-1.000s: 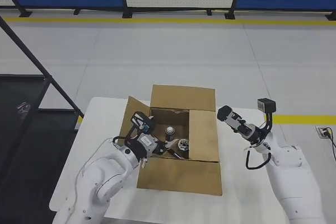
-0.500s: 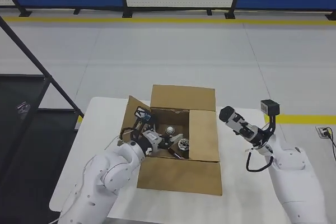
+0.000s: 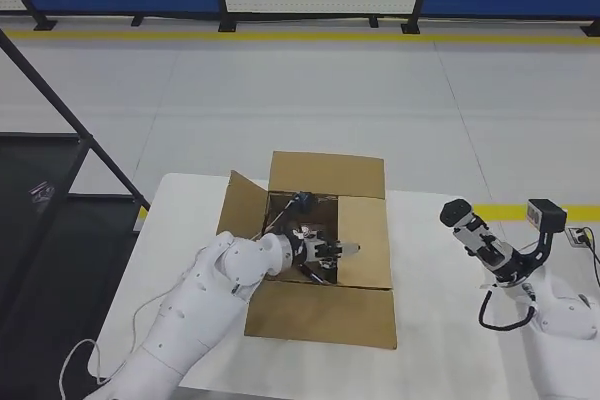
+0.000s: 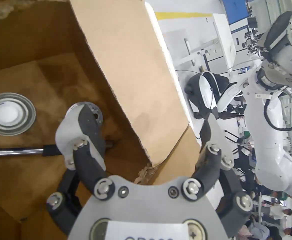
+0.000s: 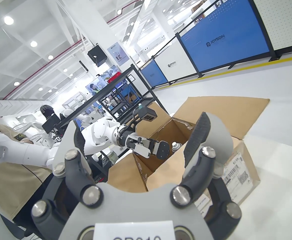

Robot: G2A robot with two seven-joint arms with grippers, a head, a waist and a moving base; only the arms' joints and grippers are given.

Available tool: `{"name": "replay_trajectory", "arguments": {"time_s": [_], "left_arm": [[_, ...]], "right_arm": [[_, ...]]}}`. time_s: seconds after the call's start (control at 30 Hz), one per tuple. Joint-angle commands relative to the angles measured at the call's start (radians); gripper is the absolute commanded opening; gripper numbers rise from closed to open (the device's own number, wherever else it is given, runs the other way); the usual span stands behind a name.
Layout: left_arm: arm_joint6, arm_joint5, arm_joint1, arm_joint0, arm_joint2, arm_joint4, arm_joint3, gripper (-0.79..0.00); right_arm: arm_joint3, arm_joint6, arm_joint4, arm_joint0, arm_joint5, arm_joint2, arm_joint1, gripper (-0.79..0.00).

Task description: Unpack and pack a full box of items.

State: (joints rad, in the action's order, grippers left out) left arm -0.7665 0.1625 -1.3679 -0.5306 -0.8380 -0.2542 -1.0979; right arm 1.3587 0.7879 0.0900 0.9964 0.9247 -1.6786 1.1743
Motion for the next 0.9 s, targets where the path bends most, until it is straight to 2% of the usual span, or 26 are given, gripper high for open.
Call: {"name": "replay_trajectory", "arguments": {"time_s": [0.0,0.2,0.47,0.63,0.87], "left_arm": [[0.007,0.025,-0.018,0.023,0.025,0.045,0.064,0.000],[0.028,0.125,-0.062,0.073,0.064,0.156,0.192,0.000],[0.020,0.262,-0.093,0.109,0.067,0.248,0.263,0.000],[0.032,0.309,-0.099,0.118,0.057,0.258,0.256,0.000],[0.123,0.336,-0.120,0.121,0.076,0.220,0.204,0.000]], "right_arm": [[0.015,-0.008,-0.003,0.012,-0.005,-0.006,-0.004,0.000],[0.049,-0.036,-0.016,0.039,-0.011,-0.007,-0.014,0.000],[0.068,-0.068,-0.026,0.055,-0.014,-0.002,-0.025,0.000],[0.068,-0.089,-0.024,0.059,-0.007,-0.001,-0.032,0.000],[0.063,-0.146,-0.009,0.081,0.018,-0.042,-0.043,0.000]]}}
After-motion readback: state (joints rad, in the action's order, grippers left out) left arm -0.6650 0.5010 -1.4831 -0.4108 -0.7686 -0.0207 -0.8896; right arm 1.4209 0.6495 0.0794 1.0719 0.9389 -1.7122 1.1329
